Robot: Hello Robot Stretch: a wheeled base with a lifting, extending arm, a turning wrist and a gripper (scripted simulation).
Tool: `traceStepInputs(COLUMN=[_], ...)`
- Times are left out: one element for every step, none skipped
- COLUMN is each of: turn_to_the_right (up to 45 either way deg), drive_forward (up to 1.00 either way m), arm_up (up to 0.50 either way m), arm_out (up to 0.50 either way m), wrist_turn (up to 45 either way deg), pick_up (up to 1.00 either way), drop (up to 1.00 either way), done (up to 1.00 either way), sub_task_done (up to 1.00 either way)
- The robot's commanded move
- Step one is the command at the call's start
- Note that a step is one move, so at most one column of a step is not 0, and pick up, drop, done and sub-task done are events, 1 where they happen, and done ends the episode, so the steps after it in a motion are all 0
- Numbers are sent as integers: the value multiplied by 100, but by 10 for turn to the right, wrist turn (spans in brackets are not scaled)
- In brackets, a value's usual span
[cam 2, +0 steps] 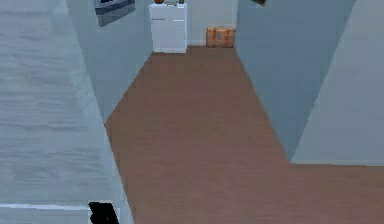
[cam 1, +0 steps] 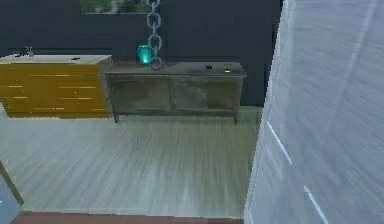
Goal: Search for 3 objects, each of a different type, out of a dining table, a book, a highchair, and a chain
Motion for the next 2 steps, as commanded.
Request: traceStepInputs(turn_to_the_right=[0,0], drive_forward=[100,85], arm_up=[0,0], arm_out=[0,0], wrist_turn=[0,0], pick_up=[0,0], drop=[0,0], done=[0,0], sub_task_done=[0,0])
